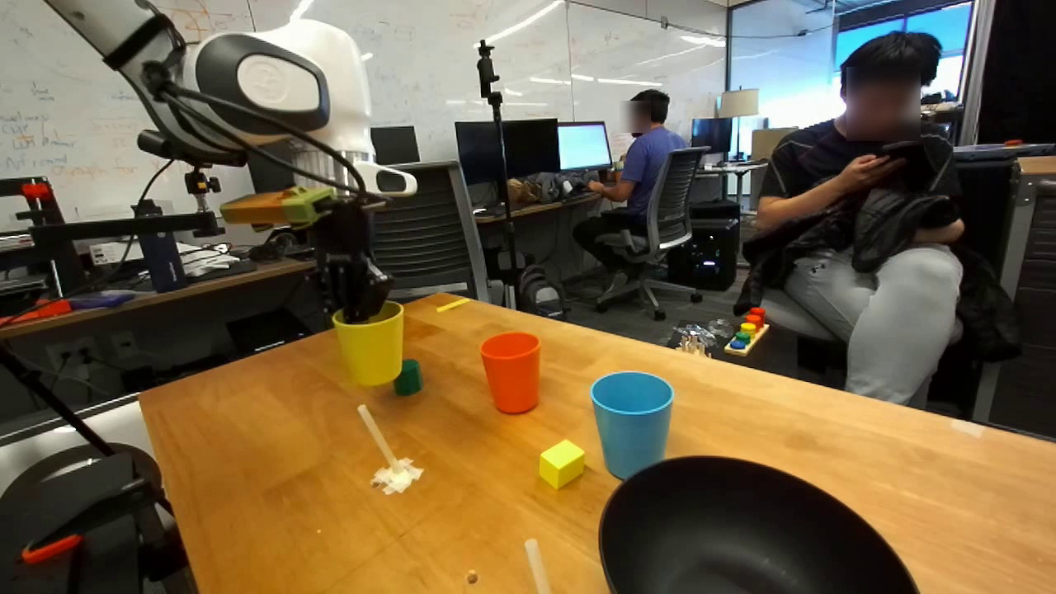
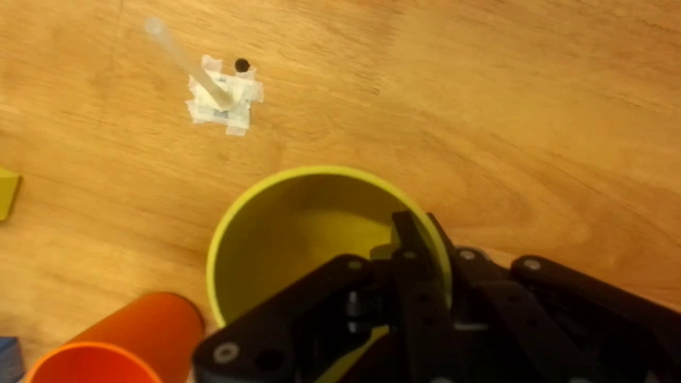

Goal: Stack the cups

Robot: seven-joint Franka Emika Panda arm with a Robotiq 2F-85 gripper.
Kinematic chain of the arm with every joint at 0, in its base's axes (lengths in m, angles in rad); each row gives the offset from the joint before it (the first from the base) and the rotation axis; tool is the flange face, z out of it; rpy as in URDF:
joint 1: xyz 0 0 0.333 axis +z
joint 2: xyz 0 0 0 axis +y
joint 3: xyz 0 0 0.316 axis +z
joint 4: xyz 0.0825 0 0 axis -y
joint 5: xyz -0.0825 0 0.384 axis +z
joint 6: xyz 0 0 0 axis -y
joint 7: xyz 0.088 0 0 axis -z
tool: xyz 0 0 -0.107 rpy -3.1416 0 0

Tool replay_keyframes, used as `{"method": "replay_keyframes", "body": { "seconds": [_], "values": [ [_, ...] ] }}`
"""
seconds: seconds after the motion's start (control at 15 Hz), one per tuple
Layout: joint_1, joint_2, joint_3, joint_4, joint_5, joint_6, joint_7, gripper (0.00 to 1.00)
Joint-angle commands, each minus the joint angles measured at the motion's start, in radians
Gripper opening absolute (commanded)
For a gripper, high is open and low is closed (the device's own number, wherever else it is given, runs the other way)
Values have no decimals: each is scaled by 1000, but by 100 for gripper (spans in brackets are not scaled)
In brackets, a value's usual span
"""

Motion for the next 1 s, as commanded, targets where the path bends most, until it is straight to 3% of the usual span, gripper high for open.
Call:
{"method": "replay_keyframes", "body": {
  "seconds": [0.0, 0.27, 0.6, 0.93],
  "values": [
    [-4, -97, -13, 47, -46, -93, 97, 1],
    [-30, -67, -38, 170, -53, -145, 142, 1],
    [-68, 67, -81, 366, 15, -216, 105, 1],
    [-80, 216, -96, 507, 11, -235, 138, 1]
  ]
}}
